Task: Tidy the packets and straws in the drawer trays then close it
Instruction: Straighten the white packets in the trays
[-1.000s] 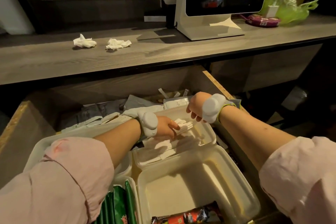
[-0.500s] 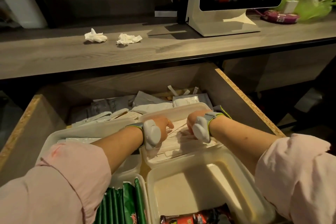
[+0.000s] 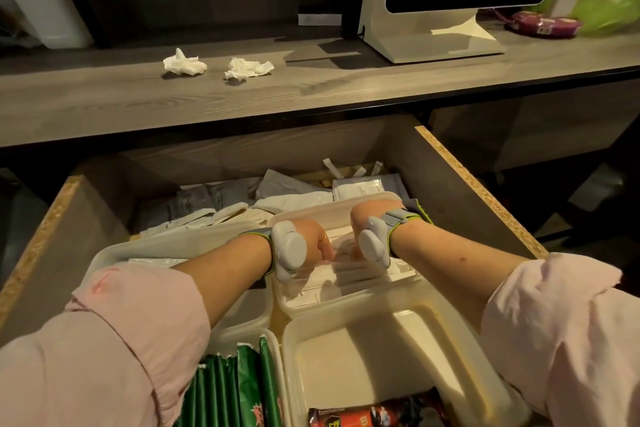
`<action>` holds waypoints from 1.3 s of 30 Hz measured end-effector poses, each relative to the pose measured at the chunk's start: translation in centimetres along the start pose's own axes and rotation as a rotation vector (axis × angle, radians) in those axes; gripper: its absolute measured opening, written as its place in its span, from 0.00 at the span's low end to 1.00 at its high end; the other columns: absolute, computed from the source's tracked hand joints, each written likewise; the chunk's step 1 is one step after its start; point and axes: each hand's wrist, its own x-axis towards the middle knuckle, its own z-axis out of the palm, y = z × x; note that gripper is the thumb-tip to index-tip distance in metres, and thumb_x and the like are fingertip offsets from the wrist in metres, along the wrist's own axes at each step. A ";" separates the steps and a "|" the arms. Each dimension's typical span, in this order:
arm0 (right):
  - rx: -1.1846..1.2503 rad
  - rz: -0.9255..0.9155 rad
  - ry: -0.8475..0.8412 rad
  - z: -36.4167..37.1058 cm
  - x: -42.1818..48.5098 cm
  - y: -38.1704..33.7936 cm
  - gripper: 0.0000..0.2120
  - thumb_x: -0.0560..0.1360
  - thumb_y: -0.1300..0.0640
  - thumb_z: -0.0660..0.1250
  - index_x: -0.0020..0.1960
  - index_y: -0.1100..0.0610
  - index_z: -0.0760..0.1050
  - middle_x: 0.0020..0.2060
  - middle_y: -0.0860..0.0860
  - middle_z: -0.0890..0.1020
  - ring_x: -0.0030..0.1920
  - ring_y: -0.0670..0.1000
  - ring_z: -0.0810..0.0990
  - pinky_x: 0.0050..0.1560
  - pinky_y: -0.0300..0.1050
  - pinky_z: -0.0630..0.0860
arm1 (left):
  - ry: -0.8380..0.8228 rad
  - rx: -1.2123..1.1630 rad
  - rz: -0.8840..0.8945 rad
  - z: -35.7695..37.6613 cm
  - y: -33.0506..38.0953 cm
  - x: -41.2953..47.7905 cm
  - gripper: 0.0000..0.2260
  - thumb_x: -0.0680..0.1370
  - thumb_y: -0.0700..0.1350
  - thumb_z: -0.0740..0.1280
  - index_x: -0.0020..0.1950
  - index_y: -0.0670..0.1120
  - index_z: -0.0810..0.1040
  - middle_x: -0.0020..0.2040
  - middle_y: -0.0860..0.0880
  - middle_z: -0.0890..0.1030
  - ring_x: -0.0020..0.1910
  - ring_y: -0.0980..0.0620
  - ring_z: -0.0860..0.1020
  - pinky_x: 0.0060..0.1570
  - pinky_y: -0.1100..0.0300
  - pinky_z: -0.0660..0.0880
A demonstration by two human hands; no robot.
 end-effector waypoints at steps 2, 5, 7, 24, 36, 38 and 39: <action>0.028 -0.019 -0.041 0.2 -0.1 0.1 0.07 0.75 0.54 0.66 0.42 0.57 0.78 0.36 0.51 0.72 0.44 0.53 0.70 0.46 0.44 0.66 | -0.042 0.013 0.027 -0.1 0.1 -0.5 0.16 0.78 0.41 0.61 0.62 0.52 0.80 0.62 0.54 0.79 0.55 0.55 0.76 0.51 0.68 0.68; -0.012 -0.018 -0.073 0.2 0.0 0.6 0.11 0.74 0.53 0.66 0.35 0.56 0.73 0.34 0.51 0.70 0.40 0.53 0.68 0.46 0.43 0.64 | -0.061 -0.004 0.051 -0.2 -0.1 -0.7 0.15 0.78 0.41 0.62 0.61 0.54 0.80 0.62 0.54 0.80 0.53 0.56 0.76 0.54 0.66 0.69; -0.037 0.012 -0.046 0.3 0.6 0.2 0.10 0.70 0.50 0.68 0.38 0.57 0.80 0.36 0.53 0.80 0.36 0.53 0.74 0.44 0.42 0.69 | 0.001 -0.032 0.032 -0.4 -0.3 -0.8 0.17 0.78 0.38 0.61 0.61 0.54 0.80 0.62 0.54 0.79 0.57 0.54 0.77 0.57 0.65 0.69; 0.084 -0.354 -0.037 -0.8 -0.6 -4.8 0.11 0.74 0.51 0.68 0.56 0.48 0.80 0.52 0.49 0.83 0.48 0.52 0.80 0.47 0.41 0.74 | 0.437 -0.449 -0.023 -3.3 -5.4 -3.8 0.17 0.74 0.31 0.58 0.50 0.46 0.83 0.44 0.50 0.81 0.39 0.58 0.77 0.41 0.70 0.72; 0.333 -0.320 0.170 -5.3 -0.7 -8.0 0.10 0.78 0.53 0.63 0.51 0.55 0.81 0.41 0.51 0.82 0.37 0.50 0.81 0.39 0.41 0.77 | 0.437 -0.235 -0.412 -4.1 -11.6 -7.4 0.15 0.78 0.37 0.60 0.61 0.47 0.79 0.63 0.46 0.79 0.61 0.46 0.77 0.60 0.58 0.72; 0.287 -0.247 0.249 -5.7 1.3 -8.9 0.12 0.78 0.53 0.61 0.51 0.55 0.82 0.44 0.53 0.82 0.42 0.55 0.80 0.43 0.44 0.76 | 0.422 -0.311 -0.496 -4.2 -13.7 -8.3 0.15 0.78 0.36 0.60 0.63 0.44 0.78 0.64 0.44 0.78 0.63 0.45 0.75 0.60 0.59 0.71; 0.267 -0.199 0.252 -5.7 2.7 -9.2 0.12 0.77 0.54 0.61 0.50 0.55 0.82 0.44 0.53 0.82 0.41 0.55 0.79 0.43 0.43 0.75 | 0.429 -0.361 -0.522 -4.1 -14.5 -8.7 0.15 0.78 0.35 0.60 0.63 0.42 0.77 0.65 0.43 0.77 0.64 0.45 0.75 0.61 0.59 0.70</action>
